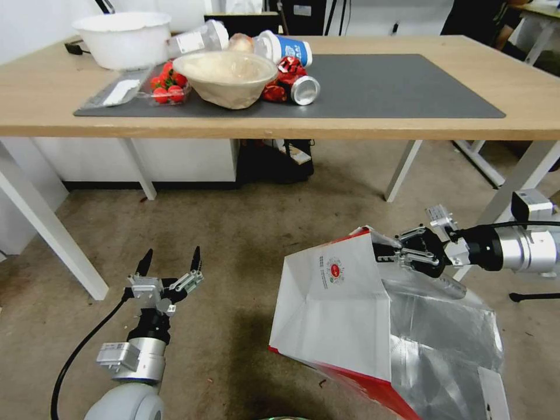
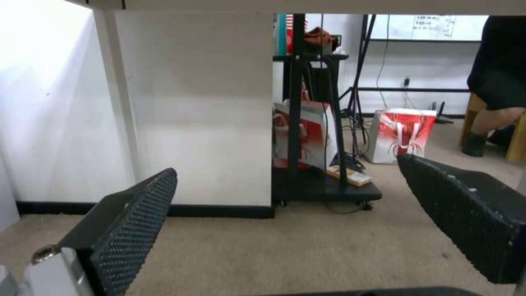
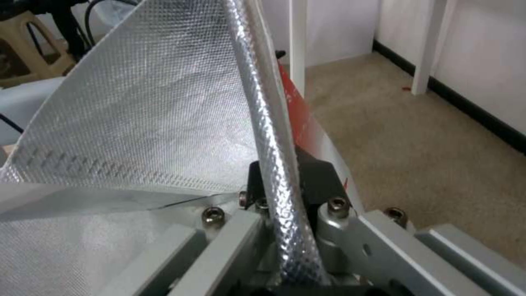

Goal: Pick up the food delivery bag from the floor and place it on the table.

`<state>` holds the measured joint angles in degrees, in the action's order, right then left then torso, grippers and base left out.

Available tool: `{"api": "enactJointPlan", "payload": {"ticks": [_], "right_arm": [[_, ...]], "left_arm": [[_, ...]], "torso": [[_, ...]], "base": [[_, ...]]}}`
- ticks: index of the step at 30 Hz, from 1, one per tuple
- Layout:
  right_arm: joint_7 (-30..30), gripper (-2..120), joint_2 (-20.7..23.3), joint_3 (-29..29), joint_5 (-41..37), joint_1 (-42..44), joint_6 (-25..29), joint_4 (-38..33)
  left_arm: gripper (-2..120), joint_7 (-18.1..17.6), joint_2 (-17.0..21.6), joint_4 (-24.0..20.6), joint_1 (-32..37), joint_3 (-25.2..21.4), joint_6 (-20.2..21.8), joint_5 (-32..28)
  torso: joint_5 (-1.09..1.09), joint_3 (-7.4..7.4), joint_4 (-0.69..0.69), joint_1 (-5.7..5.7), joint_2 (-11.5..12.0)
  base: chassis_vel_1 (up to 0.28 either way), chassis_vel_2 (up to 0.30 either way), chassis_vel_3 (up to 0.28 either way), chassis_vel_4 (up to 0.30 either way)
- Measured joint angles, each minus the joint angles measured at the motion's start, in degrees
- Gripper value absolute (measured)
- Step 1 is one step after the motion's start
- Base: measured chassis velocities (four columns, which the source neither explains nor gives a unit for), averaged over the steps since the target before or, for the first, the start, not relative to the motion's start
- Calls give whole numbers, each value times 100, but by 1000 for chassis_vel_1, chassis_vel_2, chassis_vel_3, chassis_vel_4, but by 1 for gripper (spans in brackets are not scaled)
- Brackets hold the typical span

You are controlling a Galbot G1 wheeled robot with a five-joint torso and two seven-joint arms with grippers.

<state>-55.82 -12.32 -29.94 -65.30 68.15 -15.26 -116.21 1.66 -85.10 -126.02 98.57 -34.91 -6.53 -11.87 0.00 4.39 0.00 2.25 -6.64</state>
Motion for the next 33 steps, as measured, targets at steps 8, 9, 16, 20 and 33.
{"api": "enactJointPlan", "payload": {"ticks": [8, 9, 16, 20, 33], "right_arm": [[4, 0, 26, 1, -23, 39, -22, -39], [4, 0, 26, 1, -23, 39, -22, -39], [10, 0, 55, -15, -25, 65, -51, -76], [21, 0, 69, -19, -29, 75, -69, -96], [88, 0, 142, -42, -47, 87, -90, -114]], "left_arm": [[100, 0, 1, -28, 13, -3, 4, 0], [100, 0, 1, -28, 13, -3, 4, 0], [100, 0, 6, -51, 30, -11, 5, 1], [100, 0, 7, -54, 35, -12, 5, 1], [100, 1, 16, -76, 33, -19, 5, 2]], "torso": [[0, 162, 0, 27, -188], [0, 162, 0, 27, -188], [0, 317, 0, 64, -380], [0, 363, 0, 81, -444], [0, 588, 0, 150, -737]], "base": [[0, 0, 0, 0], [0, 0, 0, 0], [0, 0, 0, 0], [0, 0, 0, 0], [0, 0, 0, 0]]}}
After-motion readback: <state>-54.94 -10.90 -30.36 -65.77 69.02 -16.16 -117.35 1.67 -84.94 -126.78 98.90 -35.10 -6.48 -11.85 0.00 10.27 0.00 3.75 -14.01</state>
